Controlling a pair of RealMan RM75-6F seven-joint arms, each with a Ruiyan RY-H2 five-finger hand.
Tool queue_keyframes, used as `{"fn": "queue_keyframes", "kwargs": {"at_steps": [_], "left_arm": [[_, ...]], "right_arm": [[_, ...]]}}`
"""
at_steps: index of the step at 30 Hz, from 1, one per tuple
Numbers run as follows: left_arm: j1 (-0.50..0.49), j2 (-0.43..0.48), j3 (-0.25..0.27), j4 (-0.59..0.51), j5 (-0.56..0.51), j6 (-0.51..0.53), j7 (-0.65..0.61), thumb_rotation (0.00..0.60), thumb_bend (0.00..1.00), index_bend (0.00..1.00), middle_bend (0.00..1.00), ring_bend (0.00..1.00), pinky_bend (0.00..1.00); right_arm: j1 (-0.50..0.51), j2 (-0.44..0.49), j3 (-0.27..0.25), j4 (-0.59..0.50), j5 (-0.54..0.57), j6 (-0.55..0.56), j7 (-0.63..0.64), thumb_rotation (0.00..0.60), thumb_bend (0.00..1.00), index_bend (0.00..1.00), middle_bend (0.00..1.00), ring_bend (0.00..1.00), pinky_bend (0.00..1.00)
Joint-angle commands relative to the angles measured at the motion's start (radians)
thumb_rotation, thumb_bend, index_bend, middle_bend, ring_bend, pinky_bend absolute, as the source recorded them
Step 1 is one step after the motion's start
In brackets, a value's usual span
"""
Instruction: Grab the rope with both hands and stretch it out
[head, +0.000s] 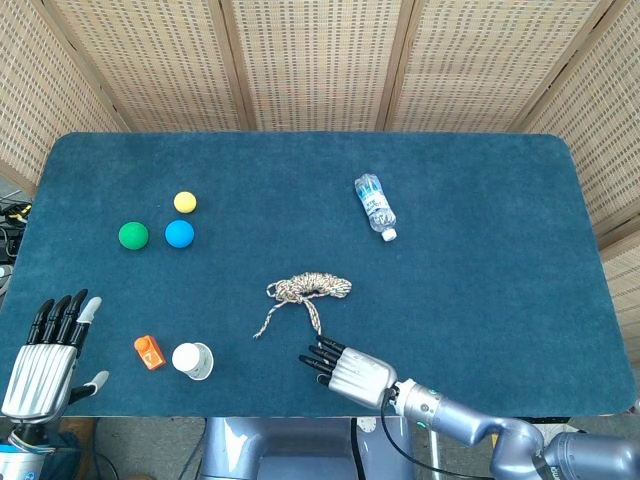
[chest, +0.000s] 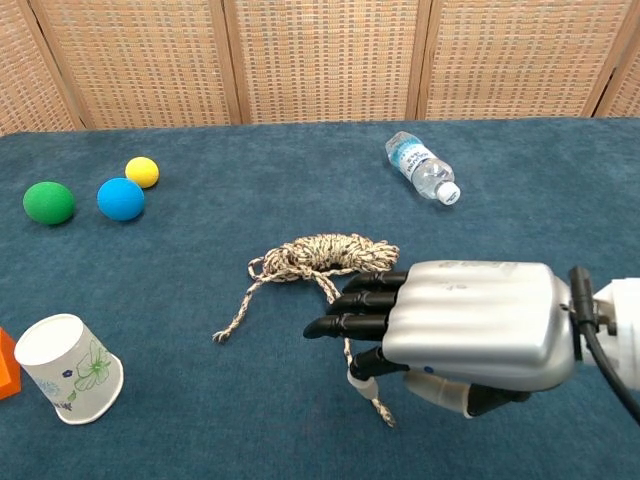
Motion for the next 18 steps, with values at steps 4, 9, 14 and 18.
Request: {"fn": "queue_keyframes", "kwargs": {"at_steps": [4,9,14,18], "left_arm": [[-0.004,0.003,-0.003,0.000,-0.011,-0.005,-0.006,0.600,0.00,0.00,0.00,0.00,0.00],[-0.010,0.001,-0.004,0.000,-0.021,-0.014,0.001,0.600,0.00,0.00,0.00,0.00,0.00],[-0.008,0.003,0.001,-0.007,-0.017,-0.009,0.001,0.600,0.00,0.00,0.00,0.00,0.00],[-0.010,0.003,0.002,-0.007,-0.018,-0.012,-0.001,0.600,0.00,0.00,0.00,0.00,0.00]], "right_arm": [[0.011,-0.046,-0.012,0.019,0.049,-0.024,-0.053,0.600,0.74,0.35,0.00,0.00,0.00],[0.019,-0.078,-0.007,0.026,0.087,-0.027,-0.087,0.600,0.74,0.35,0.00,0.00,0.00],[0.032,-0.112,-0.007,0.051,0.135,-0.047,-0.140,0.600,0.74,0.35,0.00,0.00,0.00],[0.033,-0.125,-0.015,0.066,0.161,-0.038,-0.166,0.600,0.74,0.36,0.00,0.00,0.00]]}}
